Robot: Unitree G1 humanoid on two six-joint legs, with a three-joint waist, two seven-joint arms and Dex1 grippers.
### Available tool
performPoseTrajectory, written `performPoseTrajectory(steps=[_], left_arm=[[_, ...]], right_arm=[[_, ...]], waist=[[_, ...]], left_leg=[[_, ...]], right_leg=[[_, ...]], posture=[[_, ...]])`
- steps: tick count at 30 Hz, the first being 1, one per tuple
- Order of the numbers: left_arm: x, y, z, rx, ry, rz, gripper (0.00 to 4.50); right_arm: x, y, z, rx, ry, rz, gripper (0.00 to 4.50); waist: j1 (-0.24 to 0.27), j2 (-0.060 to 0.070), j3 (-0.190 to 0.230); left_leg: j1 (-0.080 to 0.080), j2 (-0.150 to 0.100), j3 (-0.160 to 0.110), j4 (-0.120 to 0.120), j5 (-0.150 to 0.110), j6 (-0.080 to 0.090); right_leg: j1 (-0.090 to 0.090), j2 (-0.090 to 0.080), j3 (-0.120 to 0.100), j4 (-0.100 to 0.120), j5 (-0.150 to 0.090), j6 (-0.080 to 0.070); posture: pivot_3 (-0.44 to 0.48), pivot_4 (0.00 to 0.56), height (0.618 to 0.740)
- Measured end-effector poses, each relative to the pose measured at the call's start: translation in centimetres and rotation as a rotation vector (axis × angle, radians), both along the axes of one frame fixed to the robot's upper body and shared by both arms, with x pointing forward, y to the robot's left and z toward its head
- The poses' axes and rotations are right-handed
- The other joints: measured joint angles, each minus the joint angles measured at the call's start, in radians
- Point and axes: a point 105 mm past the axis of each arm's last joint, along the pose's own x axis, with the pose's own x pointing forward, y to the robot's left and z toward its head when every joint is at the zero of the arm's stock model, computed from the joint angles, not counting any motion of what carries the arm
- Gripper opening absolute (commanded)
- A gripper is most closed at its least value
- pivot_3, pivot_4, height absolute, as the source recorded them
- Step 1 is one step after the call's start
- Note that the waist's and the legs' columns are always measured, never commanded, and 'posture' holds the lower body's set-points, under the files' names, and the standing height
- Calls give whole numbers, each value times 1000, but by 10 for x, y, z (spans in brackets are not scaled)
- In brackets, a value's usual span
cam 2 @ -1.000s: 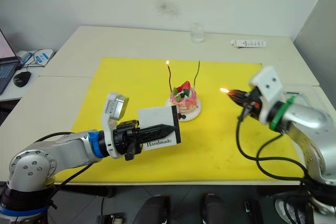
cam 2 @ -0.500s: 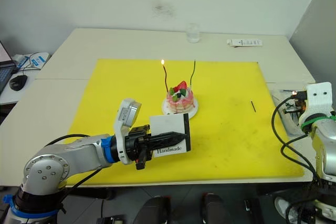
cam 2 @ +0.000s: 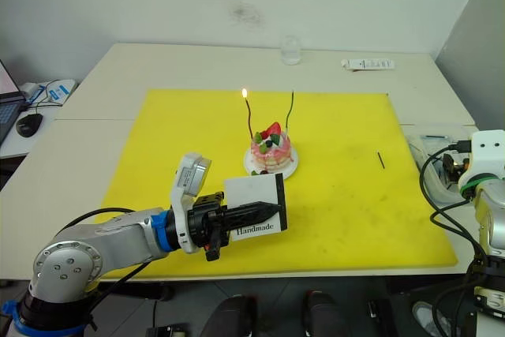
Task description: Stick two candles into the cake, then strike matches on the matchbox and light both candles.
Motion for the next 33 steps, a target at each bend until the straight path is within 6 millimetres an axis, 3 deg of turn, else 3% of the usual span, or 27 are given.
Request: performPoseTrajectory(steps=[2,7,10,14,21,29,33], left_arm=[[0,0,-1,-1,4,1,0],[0,0,0,-1,3,-1,0],[0,1,0,3,2,-3,0],[0,2,0,12,-1,0,0],[0,3,-2,21,1,6,0],[-2,4,-2,29,7,4,0],[-2,5,-1,29,8,6,0]], right_arm=[[1,6,8,-21,-43,29,4425],[10,59,25,3,-152,284,4425],[15,88,11,54,-123,396,4425],[23,103,-10,101,-87,421,4425],[34,107,-49,192,-18,382,4425],[43,110,-48,197,-47,367,4425],[44,113,-50,205,-45,350,3510]], waist=[[0,0,0],[-2,0,0],[0,0,0],[0,0,0],[0,0,0],[-1,1,0],[-1,1,0]], left_leg=[[0,0,0,0,0,0],[0,1,-1,0,0,0],[0,1,-1,0,0,0],[0,0,0,0,0,0],[0,0,-1,0,0,0],[0,1,-1,0,0,0],[0,0,-1,1,0,0]], right_leg=[[0,0,0,0,0,0],[0,1,-1,0,0,0],[0,1,-1,0,0,0],[0,0,0,0,0,0],[0,0,0,0,0,0],[0,1,0,1,0,0],[0,1,0,1,0,0]], posture=[[0,150,740],[0,150,740],[0,150,740],[0,150,740],[0,150,740],[0,150,740],[0,150,740]])
